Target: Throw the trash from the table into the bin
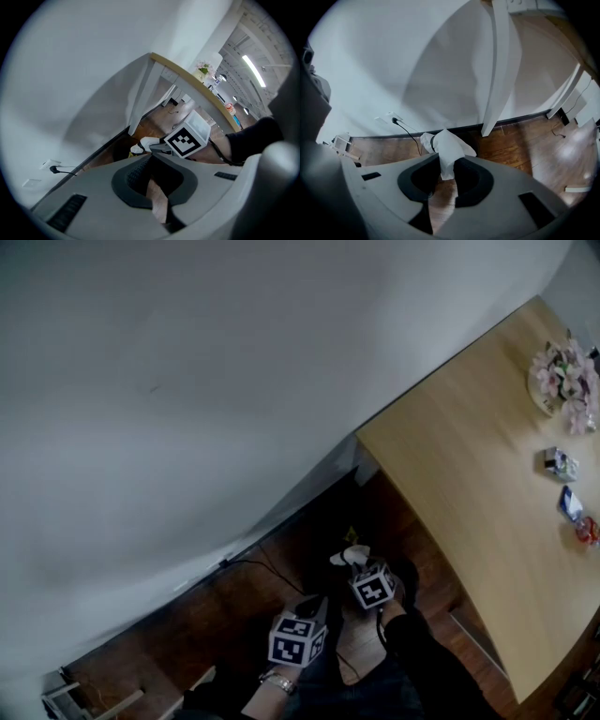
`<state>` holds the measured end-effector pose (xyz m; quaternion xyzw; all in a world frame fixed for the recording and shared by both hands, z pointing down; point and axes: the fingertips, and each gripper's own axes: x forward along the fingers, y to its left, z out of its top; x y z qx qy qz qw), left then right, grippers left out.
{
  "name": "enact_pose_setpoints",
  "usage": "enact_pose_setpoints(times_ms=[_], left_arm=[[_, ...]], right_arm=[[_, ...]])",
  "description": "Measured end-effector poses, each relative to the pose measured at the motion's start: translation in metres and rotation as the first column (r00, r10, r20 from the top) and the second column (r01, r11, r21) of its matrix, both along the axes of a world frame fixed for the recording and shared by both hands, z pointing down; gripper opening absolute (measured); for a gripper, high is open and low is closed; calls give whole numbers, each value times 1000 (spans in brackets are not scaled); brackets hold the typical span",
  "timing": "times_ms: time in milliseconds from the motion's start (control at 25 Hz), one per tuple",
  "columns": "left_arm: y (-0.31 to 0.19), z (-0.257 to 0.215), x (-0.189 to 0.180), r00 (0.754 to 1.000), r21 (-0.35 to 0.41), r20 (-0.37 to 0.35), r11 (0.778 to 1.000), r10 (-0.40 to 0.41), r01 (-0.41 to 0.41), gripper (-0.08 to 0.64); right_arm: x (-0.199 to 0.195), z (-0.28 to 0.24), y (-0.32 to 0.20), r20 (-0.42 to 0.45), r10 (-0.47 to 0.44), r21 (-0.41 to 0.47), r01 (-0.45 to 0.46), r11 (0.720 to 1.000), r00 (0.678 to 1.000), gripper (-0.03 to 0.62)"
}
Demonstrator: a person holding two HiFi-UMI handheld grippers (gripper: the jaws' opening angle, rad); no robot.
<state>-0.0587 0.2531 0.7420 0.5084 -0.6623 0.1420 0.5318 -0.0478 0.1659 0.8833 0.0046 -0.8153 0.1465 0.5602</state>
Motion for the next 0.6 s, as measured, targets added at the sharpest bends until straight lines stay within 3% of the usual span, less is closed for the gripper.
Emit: enact_pose_setpoints(times_ms=[200, 240, 320, 600], left_arm=[[14, 15, 4, 1000, -29, -10, 1000, 2, -2, 6], [14, 16, 5, 1000, -31, -10, 1000, -1, 1, 6], [14, 18, 4, 1000, -31, -8, 999, -8, 8, 6], [0, 5, 6, 999, -13, 1, 999, -33, 33, 6]], right_arm=[[-13, 28, -3, -3, 18, -3, -18, 1000, 1000, 84], [-16, 32, -4, -5, 20, -4, -20, 1000, 1000, 103], [-22, 35, -4, -5, 28, -30, -28, 999, 1000, 231], [-19, -3, 15, 73, 18, -118, -9, 993, 997, 239]])
